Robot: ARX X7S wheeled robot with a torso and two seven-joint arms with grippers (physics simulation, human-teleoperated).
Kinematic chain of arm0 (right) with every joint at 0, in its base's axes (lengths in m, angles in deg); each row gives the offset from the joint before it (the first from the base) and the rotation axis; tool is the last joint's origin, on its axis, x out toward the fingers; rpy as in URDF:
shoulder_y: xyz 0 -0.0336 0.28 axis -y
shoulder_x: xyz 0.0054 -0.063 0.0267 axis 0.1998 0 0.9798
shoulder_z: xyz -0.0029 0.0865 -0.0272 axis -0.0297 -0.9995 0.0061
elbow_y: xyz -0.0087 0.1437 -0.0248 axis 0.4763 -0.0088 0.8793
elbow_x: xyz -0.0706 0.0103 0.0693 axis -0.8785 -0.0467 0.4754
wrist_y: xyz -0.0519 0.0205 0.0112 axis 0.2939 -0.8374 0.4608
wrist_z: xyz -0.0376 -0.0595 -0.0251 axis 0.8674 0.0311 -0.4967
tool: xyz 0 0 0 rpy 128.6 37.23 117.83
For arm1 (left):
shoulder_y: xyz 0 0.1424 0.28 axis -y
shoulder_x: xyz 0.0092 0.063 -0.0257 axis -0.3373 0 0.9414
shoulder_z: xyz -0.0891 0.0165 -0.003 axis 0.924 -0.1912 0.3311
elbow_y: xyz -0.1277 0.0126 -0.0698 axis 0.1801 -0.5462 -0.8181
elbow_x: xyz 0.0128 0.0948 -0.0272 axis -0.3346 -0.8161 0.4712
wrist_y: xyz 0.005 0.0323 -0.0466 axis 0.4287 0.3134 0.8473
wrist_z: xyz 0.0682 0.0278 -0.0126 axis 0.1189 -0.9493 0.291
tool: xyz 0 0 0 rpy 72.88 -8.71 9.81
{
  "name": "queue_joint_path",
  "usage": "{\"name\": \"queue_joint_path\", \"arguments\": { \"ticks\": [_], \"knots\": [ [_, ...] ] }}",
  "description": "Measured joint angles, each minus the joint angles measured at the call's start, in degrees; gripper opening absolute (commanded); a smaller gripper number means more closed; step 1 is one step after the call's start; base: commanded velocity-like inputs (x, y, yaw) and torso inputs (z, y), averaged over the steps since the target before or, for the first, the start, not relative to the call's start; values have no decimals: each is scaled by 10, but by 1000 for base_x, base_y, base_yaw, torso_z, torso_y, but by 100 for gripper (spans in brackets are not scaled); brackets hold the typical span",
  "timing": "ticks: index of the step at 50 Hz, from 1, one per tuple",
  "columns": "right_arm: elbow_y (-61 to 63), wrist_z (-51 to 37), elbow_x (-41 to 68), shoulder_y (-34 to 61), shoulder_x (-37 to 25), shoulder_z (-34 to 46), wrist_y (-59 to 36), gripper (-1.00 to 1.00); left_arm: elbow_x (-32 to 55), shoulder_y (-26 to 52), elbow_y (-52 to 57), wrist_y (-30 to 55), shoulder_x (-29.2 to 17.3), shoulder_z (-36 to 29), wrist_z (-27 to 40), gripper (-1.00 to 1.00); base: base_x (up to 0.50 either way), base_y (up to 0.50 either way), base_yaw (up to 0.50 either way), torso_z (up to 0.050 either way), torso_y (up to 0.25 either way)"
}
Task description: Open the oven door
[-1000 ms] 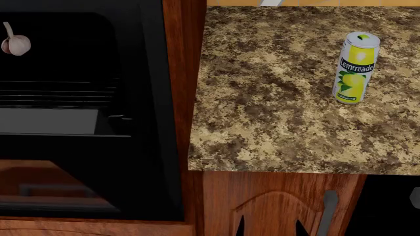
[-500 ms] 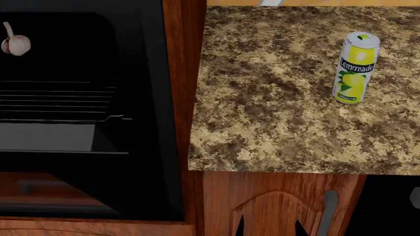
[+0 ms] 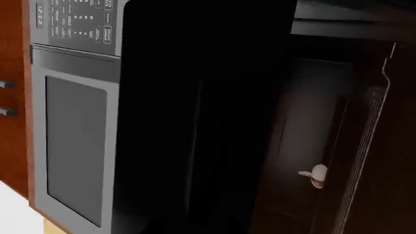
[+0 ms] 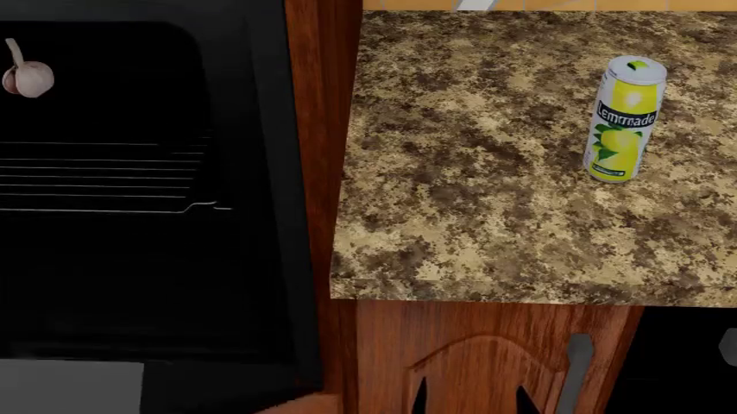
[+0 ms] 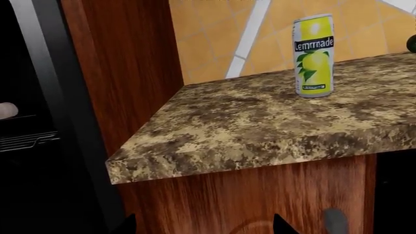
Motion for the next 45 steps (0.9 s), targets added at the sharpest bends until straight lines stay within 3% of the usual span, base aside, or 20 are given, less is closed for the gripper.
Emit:
{"name": "queue_joint_path", "arguments": {
  "ticks": [17,45],
  "knots": [
    [4,-3,1,1,-2,3,-1,100,-11,-85,-52,-58,52,-57,129,-100,6,1,0,0,0],
    [3,-7,2,4,-4,9,-1,100,-15,-139,-160,-150,132,-118,179,-100,8,5,-1,0,0]
  ]
}}
